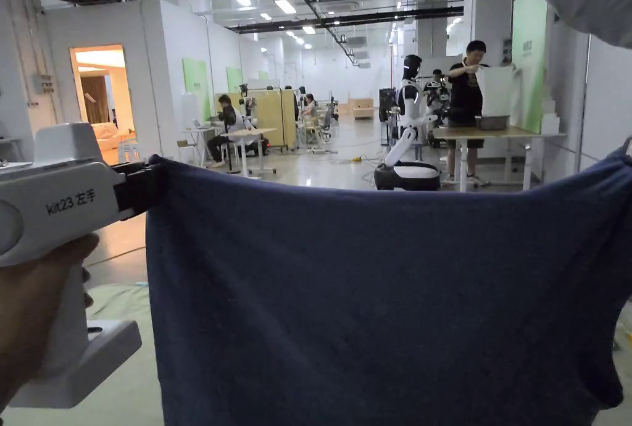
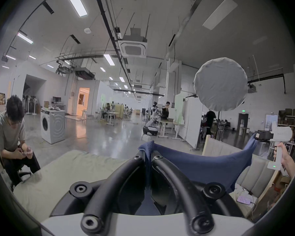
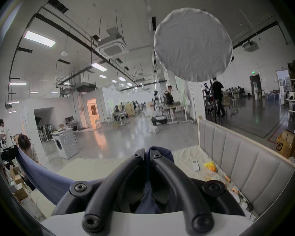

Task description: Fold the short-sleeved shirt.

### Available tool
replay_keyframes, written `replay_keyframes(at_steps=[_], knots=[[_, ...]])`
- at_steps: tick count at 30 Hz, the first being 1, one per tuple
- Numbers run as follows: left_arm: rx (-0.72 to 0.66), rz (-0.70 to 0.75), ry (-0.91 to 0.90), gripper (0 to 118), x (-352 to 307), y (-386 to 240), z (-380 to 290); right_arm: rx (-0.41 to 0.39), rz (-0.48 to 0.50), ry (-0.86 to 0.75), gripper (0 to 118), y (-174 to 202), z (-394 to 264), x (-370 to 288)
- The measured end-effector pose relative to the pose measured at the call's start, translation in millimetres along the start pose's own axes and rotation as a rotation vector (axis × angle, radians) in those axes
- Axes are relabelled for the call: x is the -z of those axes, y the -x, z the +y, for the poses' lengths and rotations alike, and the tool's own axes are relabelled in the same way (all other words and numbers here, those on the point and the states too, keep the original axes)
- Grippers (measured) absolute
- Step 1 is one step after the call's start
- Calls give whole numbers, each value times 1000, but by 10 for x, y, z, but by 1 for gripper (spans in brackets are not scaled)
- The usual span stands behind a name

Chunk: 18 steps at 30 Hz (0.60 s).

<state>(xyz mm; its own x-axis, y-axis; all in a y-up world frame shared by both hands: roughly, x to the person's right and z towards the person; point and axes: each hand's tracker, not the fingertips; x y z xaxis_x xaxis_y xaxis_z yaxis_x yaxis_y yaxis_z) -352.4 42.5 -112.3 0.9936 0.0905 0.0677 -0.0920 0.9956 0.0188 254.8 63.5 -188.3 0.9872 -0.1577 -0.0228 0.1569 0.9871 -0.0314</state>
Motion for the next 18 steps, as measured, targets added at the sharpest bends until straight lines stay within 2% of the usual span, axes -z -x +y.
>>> replay_keyframes(at_steps=[3, 9, 13, 16, 18], knots=[[6, 13, -29, 5, -19, -59, 231, 14, -6, -56, 5, 136, 302, -42], [-11, 31, -49, 5, 101, -17, 482, -73, -22, -147, 5, 342, 819, 12], [2, 27, -30, 5, 225, -41, 609, -83, -53, -140, 5, 456, 992, 0], [33, 36, -31, 5, 268, -73, 591, -132, -65, -153, 5, 455, 972, 25], [19, 26, -23, 5, 309, -66, 579, -130, -67, -152, 5, 423, 952, 42]])
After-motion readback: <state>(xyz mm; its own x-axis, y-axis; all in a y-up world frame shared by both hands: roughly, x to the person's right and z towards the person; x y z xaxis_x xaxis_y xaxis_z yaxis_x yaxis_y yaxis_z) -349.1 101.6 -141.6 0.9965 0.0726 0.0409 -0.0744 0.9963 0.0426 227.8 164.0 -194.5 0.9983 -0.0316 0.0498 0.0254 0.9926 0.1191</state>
